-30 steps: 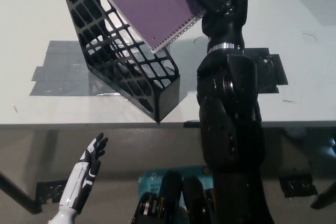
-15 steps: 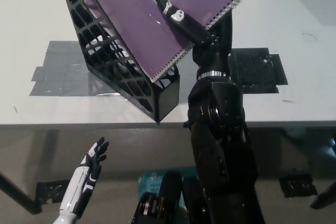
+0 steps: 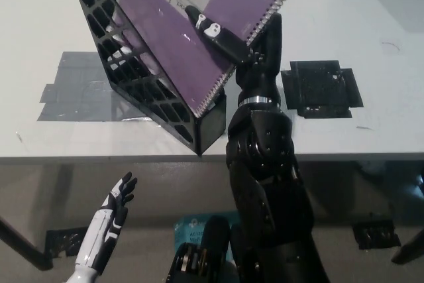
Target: A person hands a notebook to the robot and the robot grabs it with its right hand and places it in the magazine stand kept in the centre of the desk infront of it.
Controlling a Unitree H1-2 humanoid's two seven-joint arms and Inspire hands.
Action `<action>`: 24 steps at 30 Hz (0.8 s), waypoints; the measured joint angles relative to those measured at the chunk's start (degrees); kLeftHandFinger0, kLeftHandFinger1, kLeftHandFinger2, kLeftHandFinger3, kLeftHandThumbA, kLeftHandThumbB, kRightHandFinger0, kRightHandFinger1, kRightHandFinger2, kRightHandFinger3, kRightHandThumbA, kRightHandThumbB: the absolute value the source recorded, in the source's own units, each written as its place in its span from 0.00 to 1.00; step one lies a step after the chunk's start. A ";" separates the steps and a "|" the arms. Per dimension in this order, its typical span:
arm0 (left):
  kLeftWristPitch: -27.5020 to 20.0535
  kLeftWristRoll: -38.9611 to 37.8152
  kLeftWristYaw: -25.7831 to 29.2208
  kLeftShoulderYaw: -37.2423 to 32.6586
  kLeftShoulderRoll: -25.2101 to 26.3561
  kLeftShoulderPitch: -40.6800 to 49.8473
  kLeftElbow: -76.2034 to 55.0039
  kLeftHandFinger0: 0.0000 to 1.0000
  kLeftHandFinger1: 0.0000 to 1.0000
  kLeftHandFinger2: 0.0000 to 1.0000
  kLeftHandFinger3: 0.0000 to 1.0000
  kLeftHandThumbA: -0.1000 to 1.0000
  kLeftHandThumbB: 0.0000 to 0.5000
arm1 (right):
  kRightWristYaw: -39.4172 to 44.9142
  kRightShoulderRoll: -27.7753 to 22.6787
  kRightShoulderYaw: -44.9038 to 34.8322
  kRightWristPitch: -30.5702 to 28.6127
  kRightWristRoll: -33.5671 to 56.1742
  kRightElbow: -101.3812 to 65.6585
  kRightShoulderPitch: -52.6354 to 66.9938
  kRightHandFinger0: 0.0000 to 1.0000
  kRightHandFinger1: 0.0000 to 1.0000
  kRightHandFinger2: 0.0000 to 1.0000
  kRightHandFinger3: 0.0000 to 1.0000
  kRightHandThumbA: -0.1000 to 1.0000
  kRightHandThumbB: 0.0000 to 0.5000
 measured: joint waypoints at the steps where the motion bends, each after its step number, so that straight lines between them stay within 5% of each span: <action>1: 0.00 -0.01 0.00 0.00 0.00 -0.07 0.00 0.98 1.00 1.00 1.00 1.00 1.00 | -0.03 0.00 0.07 -0.30 -0.12 0.36 -0.16 0.00 0.05 0.35 0.33 0.88 0.00; 2: 0.00 -0.01 0.00 0.01 0.00 -0.21 0.00 0.98 1.00 1.00 1.00 1.00 1.00 | -0.15 0.01 0.23 -0.87 -0.39 0.83 -0.43 0.00 0.06 0.38 0.41 0.91 0.00; 5: 0.00 -0.01 0.00 0.01 0.01 -0.41 -0.07 0.98 1.00 1.00 1.00 0.99 1.00 | -0.57 0.02 1.03 -1.93 -1.09 2.02 -1.16 0.00 0.04 0.36 0.42 0.93 0.00; 6: 0.00 -0.01 0.00 0.01 0.00 -0.43 -0.12 0.98 1.00 1.00 1.00 0.99 1.00 | -0.72 0.02 1.24 -2.19 -1.29 2.37 -1.27 0.00 0.00 0.24 0.35 0.96 0.00; 7: 0.00 -0.01 0.00 0.01 0.01 -0.45 -0.18 0.98 1.00 1.00 1.00 0.98 1.00 | -0.95 0.03 1.48 -2.41 -1.47 2.74 -1.41 0.10 0.13 0.38 0.50 0.97 0.08; 8: 0.00 -0.02 0.00 0.01 0.00 -0.45 -0.24 0.98 1.00 1.00 1.00 0.99 1.00 | -1.20 0.03 1.65 -2.55 -1.64 2.98 -1.51 0.55 0.63 0.85 0.95 1.00 0.58; 9: 0.00 -0.02 0.00 0.01 0.00 -0.45 -0.24 0.98 1.00 1.00 1.00 0.99 1.00 | -1.20 0.03 1.65 -2.55 -1.64 2.98 -1.51 0.68 0.77 1.00 1.00 1.00 0.37; 10: 0.00 -0.09 -0.01 0.00 -0.01 -0.45 -0.36 0.98 1.00 1.00 1.00 0.99 1.00 | -1.39 -0.32 3.17 -2.82 -3.60 4.28 -1.82 0.94 1.00 1.00 1.00 1.00 0.60; 13: 0.00 -0.09 -0.05 -0.01 0.00 -0.44 -0.38 0.98 1.00 1.00 1.00 0.99 1.00 | 0.28 -1.65 5.87 -2.79 -4.72 4.57 -1.82 1.00 1.00 1.00 1.00 1.00 0.82; 15: 0.01 -0.09 -0.07 0.00 0.01 -0.44 -0.38 0.97 1.00 1.00 1.00 1.00 1.00 | 2.30 -3.19 8.01 -2.66 -5.24 4.83 -1.72 1.00 1.00 1.00 1.00 1.00 0.76; 24: 0.00 -0.07 -1.06 0.03 0.02 -0.54 -0.56 0.94 1.00 1.00 1.00 1.00 1.00 | 10.92 -6.94 12.12 -3.23 -5.50 7.23 -0.15 1.00 1.00 1.00 1.00 1.00 0.84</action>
